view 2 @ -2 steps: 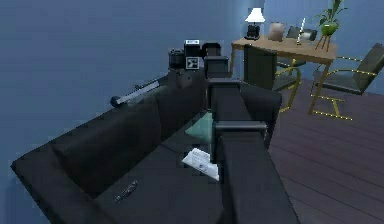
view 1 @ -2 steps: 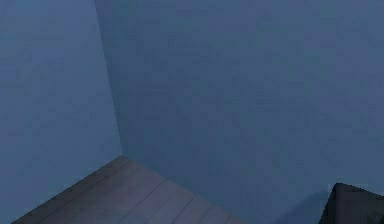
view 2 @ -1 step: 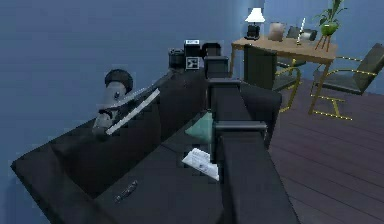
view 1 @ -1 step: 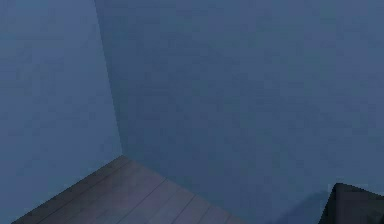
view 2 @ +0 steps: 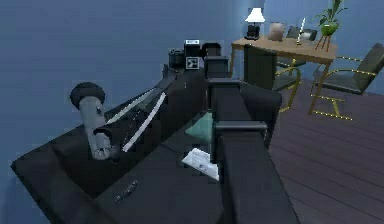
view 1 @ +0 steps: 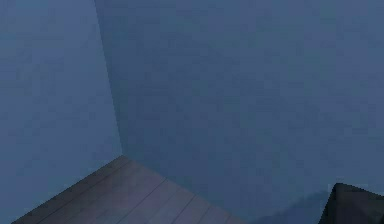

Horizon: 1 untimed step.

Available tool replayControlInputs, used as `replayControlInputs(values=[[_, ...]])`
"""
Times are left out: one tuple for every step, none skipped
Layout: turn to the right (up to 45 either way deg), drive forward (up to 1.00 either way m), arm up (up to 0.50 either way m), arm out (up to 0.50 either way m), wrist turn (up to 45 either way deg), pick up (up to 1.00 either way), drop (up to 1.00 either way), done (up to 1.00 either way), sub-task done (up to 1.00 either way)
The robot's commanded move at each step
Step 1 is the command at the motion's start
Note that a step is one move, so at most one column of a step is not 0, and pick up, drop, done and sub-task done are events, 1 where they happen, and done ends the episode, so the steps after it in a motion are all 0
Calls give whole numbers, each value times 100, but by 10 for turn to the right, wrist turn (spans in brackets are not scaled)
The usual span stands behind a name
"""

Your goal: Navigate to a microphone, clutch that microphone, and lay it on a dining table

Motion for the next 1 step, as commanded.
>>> replayControlInputs(values=[[0,0,0,-38,0,0,0,0,0]])
